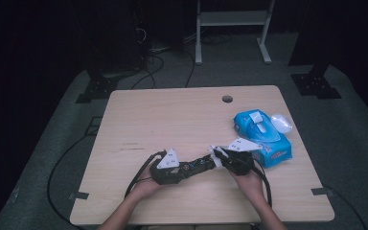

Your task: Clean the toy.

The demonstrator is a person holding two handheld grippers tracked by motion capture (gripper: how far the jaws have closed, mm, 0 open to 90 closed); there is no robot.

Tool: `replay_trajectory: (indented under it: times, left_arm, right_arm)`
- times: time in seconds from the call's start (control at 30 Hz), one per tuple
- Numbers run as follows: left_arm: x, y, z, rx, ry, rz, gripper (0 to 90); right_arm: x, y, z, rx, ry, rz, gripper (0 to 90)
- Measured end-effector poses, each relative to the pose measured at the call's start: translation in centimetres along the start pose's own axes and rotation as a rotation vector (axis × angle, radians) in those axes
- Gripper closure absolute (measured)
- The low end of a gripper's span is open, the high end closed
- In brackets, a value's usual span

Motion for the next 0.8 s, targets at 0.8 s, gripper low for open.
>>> replay_trajectory:
  times: [0.8]
  left_arm:
    - [0.0,0.0,0.0,0.003,-0.01,0.0,65.1]
  right_arm:
    - [3.8,-1.1,0.5,0.014,0.013,0.12,81.4]
Point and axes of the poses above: each handheld gripper's, and its own axes: y roughly backward along the jaws, z roughly out of its top, x roughly to its left, the point moved 10 cm from there along -y, roughly forward along the jaws, and after that the axes turned 3 degrees about -z, right-handed, at the moved point
